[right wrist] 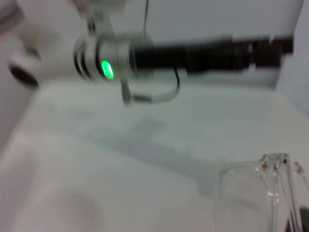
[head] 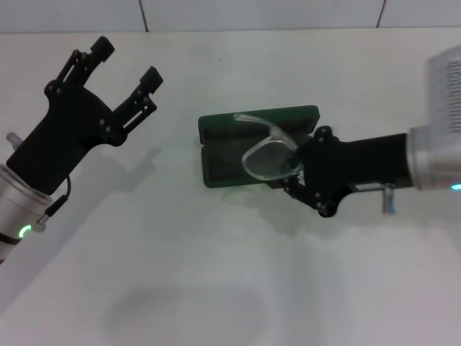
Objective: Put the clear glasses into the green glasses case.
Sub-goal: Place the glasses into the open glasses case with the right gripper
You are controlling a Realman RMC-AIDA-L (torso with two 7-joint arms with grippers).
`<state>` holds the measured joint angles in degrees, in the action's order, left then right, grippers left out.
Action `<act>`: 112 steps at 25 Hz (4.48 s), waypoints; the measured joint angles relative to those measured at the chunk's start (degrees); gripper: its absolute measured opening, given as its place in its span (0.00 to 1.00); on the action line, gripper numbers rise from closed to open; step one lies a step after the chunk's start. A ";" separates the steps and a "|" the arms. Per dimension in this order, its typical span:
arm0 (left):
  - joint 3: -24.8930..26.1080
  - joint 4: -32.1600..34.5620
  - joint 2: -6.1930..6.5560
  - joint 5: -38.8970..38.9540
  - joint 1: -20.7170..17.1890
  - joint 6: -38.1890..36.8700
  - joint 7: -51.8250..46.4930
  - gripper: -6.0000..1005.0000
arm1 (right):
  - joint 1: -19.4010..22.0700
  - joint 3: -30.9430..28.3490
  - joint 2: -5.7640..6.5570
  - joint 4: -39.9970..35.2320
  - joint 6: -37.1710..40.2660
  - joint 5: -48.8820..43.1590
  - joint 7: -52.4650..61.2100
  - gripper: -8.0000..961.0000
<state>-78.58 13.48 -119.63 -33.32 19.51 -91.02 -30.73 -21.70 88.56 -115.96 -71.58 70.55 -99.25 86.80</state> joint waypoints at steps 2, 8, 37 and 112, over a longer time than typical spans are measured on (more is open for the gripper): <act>0.01 -0.58 -0.02 0.01 0.02 0.00 0.10 0.85 | -0.40 3.40 -0.03 -3.62 -3.66 -5.65 4.34 0.03; 0.01 -1.18 -0.06 0.04 0.10 0.02 0.12 0.85 | -1.78 10.99 -0.11 -9.61 -11.40 -18.85 12.58 0.03; 0.01 -1.15 -0.07 -0.06 3.60 5.85 0.15 0.85 | -7.84 26.81 -0.23 -2.57 -29.26 -39.34 19.50 0.03; -0.36 -1.19 -0.34 -0.43 6.45 10.35 0.28 0.85 | -2.19 32.36 -0.23 -2.18 -42.04 -41.85 21.02 0.48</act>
<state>-78.94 12.30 -119.97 -33.75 25.96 -80.68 -30.46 -23.89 120.92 -116.19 -73.76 28.51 -141.10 107.82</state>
